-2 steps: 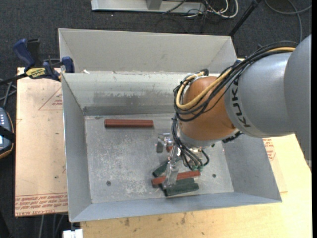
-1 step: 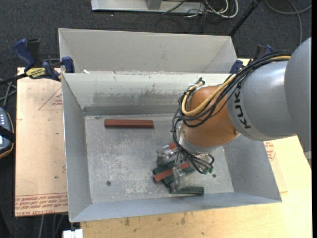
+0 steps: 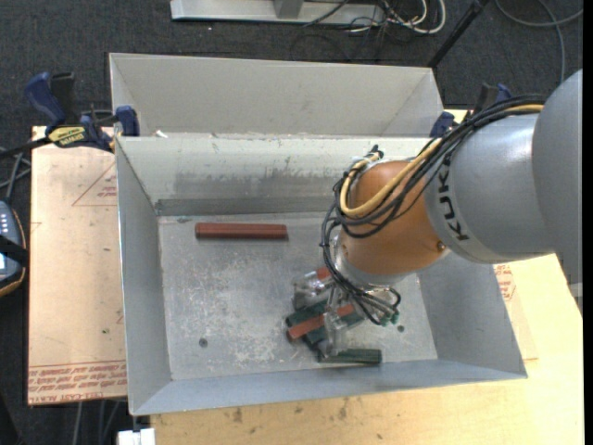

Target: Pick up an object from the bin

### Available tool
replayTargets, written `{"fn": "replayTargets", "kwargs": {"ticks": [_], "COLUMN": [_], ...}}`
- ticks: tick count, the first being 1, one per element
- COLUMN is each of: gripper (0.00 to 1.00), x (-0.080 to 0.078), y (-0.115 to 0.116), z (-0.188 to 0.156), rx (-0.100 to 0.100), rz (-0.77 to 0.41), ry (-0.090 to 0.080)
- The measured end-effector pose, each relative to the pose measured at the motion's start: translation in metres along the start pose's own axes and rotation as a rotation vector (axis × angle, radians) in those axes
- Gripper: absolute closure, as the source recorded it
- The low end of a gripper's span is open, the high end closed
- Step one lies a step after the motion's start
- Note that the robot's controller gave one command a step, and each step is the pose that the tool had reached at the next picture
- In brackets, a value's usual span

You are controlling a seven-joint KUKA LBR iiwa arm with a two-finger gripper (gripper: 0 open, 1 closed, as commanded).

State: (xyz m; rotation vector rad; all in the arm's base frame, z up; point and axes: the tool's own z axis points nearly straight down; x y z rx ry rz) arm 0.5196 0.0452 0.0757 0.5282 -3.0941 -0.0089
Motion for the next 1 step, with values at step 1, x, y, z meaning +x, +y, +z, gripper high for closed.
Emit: {"fn": "replayTargets", "kwargs": {"ticks": [1], "gripper": [1.0], "x": [-0.0118], "y": [-0.0004], "z": [-0.1856], "rx": [0.008], "rz": [-0.015], "ry": [-0.013]}}
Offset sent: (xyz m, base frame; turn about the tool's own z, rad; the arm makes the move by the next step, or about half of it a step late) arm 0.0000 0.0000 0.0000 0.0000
